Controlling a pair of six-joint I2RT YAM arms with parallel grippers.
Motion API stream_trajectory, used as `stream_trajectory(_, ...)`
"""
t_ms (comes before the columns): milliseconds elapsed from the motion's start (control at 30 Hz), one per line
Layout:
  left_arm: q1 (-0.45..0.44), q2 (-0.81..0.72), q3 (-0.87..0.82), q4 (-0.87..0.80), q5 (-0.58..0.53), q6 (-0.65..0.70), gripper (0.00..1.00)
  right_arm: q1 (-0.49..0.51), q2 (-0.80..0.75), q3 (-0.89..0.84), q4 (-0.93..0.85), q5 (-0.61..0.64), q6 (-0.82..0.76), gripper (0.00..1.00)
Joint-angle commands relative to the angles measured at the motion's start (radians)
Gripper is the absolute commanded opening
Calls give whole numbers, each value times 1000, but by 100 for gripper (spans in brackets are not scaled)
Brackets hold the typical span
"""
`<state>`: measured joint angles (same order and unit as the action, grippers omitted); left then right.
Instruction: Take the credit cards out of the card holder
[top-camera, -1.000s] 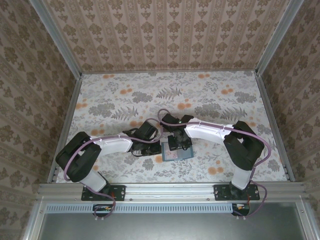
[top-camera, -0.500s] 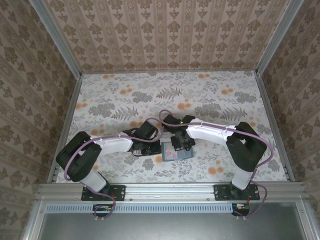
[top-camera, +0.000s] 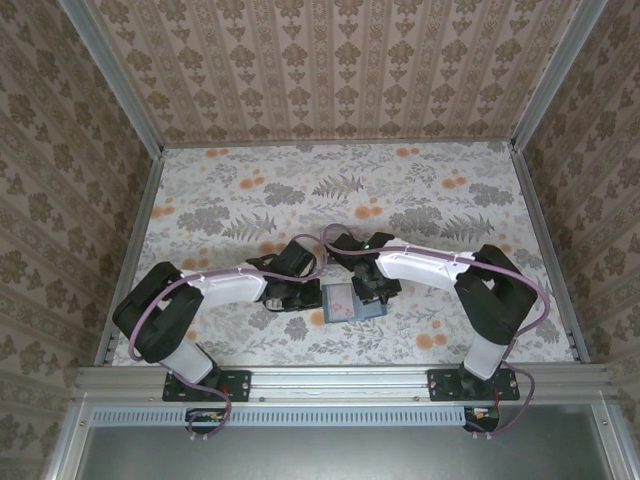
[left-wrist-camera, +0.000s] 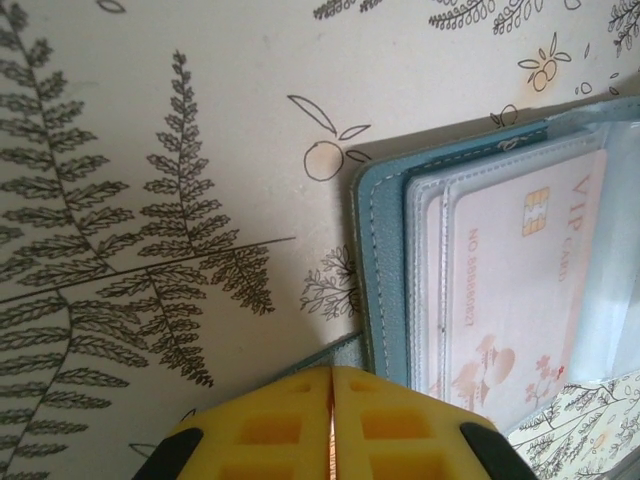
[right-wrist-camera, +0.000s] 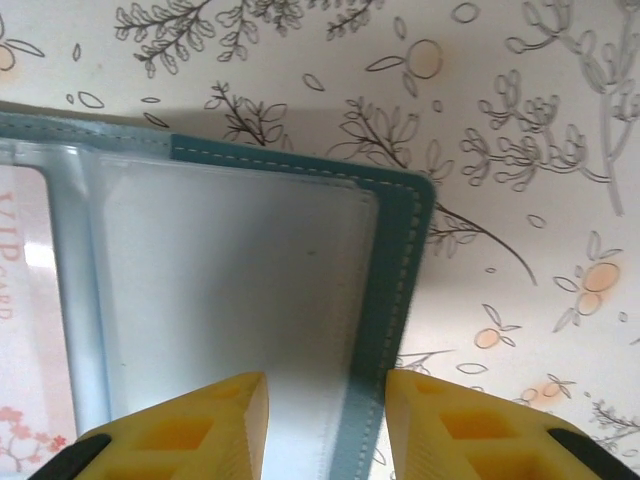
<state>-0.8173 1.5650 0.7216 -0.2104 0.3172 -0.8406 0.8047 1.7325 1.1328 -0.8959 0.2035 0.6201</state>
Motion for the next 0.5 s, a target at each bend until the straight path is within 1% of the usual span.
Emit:
stream_trajectory(0, 0, -3, 33, -81, -21, 25, 10, -6, -60, -2, -58, 44, -8, 38)
stream_trajectory(133, -9, -18, 75, -105, -33, 27, 10, -6, -87, 8, -43, -10, -13, 36)
stream_trajectory(333, -35, -8, 126, -108, -35, 16, 10, -6, -129, 12, 21, -124, -1, 28)
stream_trajectory(467, -43, 5, 135, -91, -33, 5, 10, -19, -135, -5, 120, -249, 14, 24)
